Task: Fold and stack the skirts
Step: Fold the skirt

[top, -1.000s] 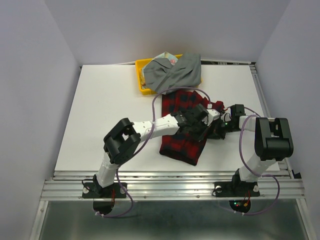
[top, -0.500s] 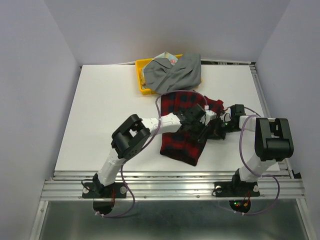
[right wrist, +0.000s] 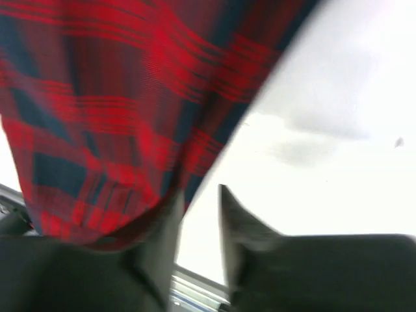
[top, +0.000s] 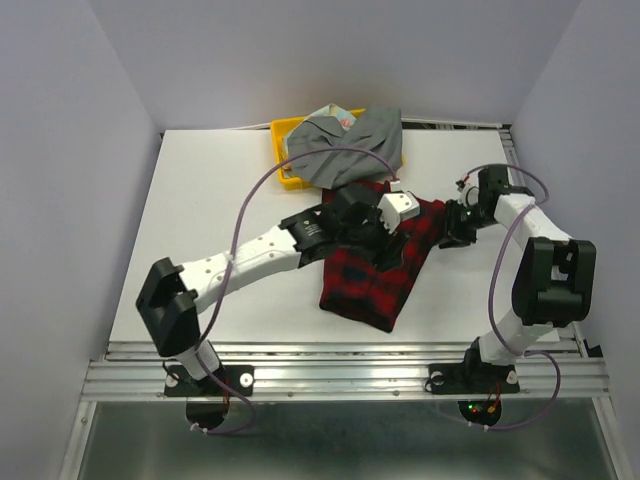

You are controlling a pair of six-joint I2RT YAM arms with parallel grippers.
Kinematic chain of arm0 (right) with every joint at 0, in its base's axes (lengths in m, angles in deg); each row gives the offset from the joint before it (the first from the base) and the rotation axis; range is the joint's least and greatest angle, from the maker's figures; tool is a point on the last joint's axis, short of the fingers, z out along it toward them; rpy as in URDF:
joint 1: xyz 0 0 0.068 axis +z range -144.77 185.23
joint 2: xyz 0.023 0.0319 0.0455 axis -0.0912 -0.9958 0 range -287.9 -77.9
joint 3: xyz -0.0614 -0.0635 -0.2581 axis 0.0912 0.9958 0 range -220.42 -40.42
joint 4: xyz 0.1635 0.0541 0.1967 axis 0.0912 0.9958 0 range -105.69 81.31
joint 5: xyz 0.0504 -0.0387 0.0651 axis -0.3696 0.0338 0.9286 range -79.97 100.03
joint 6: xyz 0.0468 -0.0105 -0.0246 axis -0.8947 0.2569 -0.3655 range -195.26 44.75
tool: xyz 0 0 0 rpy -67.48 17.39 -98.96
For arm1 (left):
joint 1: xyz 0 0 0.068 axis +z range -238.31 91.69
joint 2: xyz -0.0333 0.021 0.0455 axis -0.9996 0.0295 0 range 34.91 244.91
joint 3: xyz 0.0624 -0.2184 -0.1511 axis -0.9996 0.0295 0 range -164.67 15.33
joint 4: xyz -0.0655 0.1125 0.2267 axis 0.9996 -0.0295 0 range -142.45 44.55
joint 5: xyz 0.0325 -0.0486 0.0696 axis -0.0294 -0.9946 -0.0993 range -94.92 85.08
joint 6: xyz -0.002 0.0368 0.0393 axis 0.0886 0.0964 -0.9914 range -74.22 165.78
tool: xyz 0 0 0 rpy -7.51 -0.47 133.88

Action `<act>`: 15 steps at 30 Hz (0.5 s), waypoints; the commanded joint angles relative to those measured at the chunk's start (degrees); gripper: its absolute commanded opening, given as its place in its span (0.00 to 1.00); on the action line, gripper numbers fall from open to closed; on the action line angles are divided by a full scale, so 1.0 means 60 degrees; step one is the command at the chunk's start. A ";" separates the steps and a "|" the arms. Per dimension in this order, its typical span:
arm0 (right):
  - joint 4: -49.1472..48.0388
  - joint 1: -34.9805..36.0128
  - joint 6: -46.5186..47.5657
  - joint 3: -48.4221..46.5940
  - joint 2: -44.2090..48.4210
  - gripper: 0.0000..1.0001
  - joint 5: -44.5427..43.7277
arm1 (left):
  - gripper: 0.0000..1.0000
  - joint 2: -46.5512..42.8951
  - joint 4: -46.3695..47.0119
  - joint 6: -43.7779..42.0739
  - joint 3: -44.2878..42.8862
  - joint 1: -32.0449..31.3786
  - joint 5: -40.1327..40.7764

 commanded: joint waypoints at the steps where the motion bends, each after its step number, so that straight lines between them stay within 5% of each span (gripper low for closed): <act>1: 0.1443 -0.0010 0.1556 -0.1386 0.0167 0.43 0.0379 | 0.70 -0.1317 -0.0588 -0.2351 0.1415 0.0288 0.1227; 5: 0.0902 0.0164 0.0692 -0.1840 -0.0050 0.47 0.1697 | 0.69 -0.2037 -0.0338 -0.3773 0.2825 0.0741 0.2034; 15: -0.0328 0.1204 0.0338 -0.2268 -0.1780 0.47 0.1893 | 0.56 -0.1350 0.0584 -0.6030 0.4277 0.0670 0.2138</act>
